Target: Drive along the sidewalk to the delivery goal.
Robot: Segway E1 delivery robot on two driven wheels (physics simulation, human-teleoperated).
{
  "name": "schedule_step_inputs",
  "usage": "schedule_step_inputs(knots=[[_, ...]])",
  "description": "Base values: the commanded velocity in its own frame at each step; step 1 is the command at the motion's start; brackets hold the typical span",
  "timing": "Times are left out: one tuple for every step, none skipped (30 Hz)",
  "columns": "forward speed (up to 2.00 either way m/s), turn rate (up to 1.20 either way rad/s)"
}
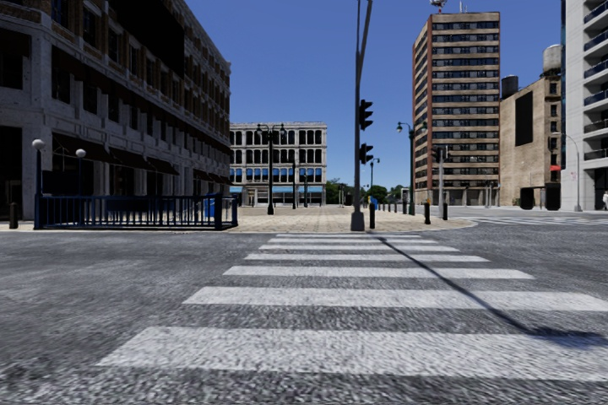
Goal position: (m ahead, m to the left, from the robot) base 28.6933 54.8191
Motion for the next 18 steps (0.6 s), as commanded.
schedule_step_inputs(knots=[[2.00,0.00],[2.00,0.00],[2.00,0.00],[2.00,0.00],[2.00,0.00],[2.00,0.00],[2.00,0.00],[2.00,0.00],[2.00,0.00],[2.00,0.00],[2.00,0.00],[2.00,0.00],[2.00,0.00],[2.00,0.00],[2.00,0.00],[2.00,0.00],[2.00,0.00],[2.00,0.00]])
